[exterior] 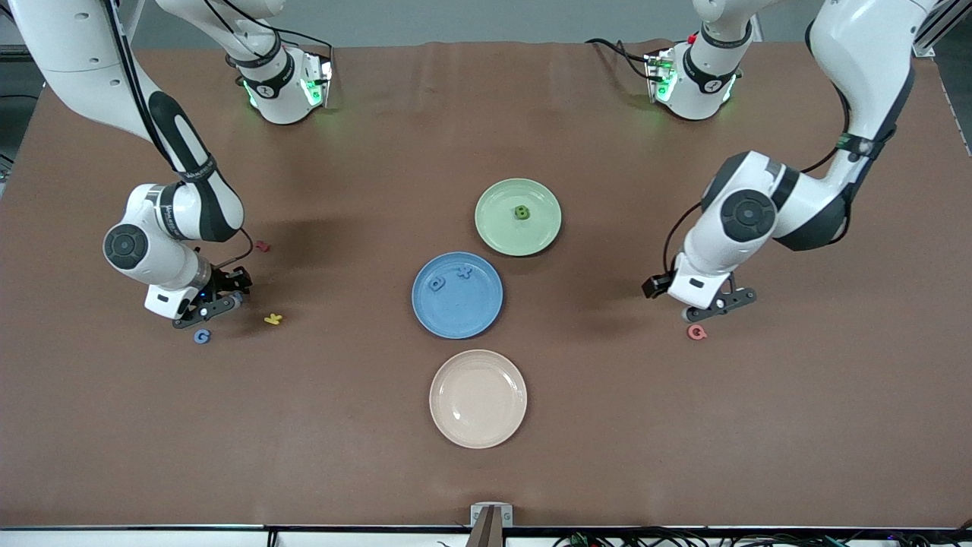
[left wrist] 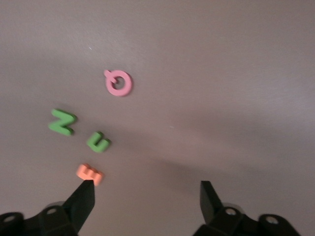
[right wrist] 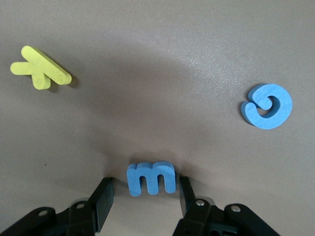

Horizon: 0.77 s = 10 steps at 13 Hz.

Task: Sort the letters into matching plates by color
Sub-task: 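Grasp the blue m with the right gripper while the left gripper reaches green u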

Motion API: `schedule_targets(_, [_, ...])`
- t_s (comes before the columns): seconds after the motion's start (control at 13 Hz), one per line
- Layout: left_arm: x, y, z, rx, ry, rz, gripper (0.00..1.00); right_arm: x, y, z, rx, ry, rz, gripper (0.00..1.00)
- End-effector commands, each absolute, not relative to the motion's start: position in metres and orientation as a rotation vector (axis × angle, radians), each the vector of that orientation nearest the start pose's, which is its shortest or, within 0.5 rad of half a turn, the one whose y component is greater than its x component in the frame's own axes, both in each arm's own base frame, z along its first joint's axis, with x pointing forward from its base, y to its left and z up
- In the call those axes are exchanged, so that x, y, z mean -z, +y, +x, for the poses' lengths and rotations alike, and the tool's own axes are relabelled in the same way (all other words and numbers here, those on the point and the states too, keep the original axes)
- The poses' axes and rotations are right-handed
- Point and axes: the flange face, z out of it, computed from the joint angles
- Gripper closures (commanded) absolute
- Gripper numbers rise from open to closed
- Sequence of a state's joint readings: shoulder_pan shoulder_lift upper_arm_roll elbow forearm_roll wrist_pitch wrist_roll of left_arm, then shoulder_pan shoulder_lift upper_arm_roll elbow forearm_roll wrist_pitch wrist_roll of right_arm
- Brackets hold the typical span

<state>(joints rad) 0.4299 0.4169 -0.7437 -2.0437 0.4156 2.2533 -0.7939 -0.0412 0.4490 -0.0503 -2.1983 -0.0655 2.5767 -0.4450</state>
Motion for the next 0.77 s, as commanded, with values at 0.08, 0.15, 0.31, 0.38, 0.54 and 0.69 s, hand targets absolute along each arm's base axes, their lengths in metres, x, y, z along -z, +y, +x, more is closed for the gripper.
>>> schedule_targets(0.08, [-0.264,-0.119,0.567,-0.108,-0.061,-3.092,0.14,-0.163,-0.049,0.546,-0.083,-0.665,-3.097,0.50])
schedule_targets(0.15, [-0.257,-0.113,0.568,-0.131,-0.005,-3.103,0.16,-0.163,-0.048,0.546,-0.078,-0.667,-3.097,0.56])
schedule_targets(0.31, [-0.250,-0.107,0.567,-0.153,0.101,-3.111,0.19,-0.165,-0.047,0.548,-0.073,-0.669,-3.097,0.70])
schedule_targets(0.38, [-0.246,-0.106,0.566,-0.164,0.177,-3.112,0.23,-0.167,-0.044,0.549,-0.067,-0.675,-3.094,0.74])
schedule_targets(0.54, [-0.235,-0.101,0.566,-0.175,0.314,-3.089,0.33,-0.174,-0.042,0.553,-0.067,-0.676,-3.094,0.77])
schedule_targets(0.69, [-0.221,-0.095,0.567,-0.159,0.385,-3.060,0.39,-0.191,-0.035,0.563,-0.094,-0.690,-3.085,0.78])
